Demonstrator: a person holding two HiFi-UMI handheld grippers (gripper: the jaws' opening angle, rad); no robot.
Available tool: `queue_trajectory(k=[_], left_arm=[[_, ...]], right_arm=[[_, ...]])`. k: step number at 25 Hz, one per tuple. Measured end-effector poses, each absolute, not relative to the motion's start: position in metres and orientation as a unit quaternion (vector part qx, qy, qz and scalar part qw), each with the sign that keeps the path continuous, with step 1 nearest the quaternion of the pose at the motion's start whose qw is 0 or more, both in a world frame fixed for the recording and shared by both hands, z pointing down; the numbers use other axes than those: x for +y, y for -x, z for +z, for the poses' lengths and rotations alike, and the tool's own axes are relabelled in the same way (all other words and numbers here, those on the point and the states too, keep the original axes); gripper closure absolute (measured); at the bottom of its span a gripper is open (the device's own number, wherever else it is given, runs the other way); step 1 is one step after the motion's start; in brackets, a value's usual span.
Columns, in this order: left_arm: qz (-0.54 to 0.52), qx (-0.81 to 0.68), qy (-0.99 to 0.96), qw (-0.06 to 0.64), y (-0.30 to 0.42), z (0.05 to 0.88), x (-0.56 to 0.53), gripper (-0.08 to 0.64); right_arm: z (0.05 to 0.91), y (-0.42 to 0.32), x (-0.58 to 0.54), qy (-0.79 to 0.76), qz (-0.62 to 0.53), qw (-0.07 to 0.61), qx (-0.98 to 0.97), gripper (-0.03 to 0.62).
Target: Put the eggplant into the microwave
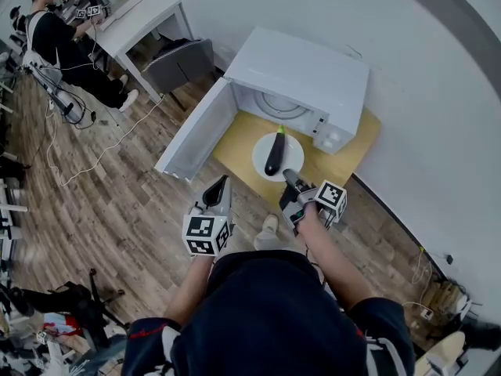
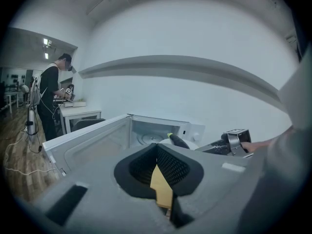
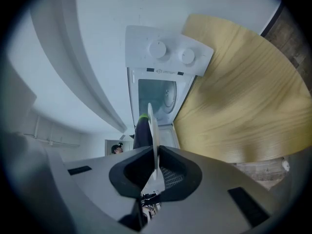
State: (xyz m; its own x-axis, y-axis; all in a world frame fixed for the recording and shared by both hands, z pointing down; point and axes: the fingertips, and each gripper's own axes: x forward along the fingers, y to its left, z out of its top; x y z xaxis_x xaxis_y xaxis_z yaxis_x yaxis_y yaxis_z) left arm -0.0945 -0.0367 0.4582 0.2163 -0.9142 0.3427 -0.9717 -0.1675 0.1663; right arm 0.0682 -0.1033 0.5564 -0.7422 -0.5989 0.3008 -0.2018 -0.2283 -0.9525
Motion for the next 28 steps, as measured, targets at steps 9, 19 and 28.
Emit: queue_trajectory(k=[9, 19, 28], left_arm=[[0.099, -0.626, -0.751, 0.188, 0.088, 0.473, -0.073, 0.545], [0.11, -0.619, -0.751, 0.203, 0.096, 0.488, -0.096, 0.545], [0.12, -0.577, -0.78, 0.21, 0.101, 0.501, -0.127, 0.545]], right_arm=[[0.575, -0.07, -0.145, 0.32, -0.723, 0.126, 0.6, 0.569], [0.594, -0.063, -0.166, 0.329, -0.726, 0.115, 0.593, 0.569], [0.608, -0.052, -0.184, 0.356, -0.728, 0.131, 0.572, 0.569]])
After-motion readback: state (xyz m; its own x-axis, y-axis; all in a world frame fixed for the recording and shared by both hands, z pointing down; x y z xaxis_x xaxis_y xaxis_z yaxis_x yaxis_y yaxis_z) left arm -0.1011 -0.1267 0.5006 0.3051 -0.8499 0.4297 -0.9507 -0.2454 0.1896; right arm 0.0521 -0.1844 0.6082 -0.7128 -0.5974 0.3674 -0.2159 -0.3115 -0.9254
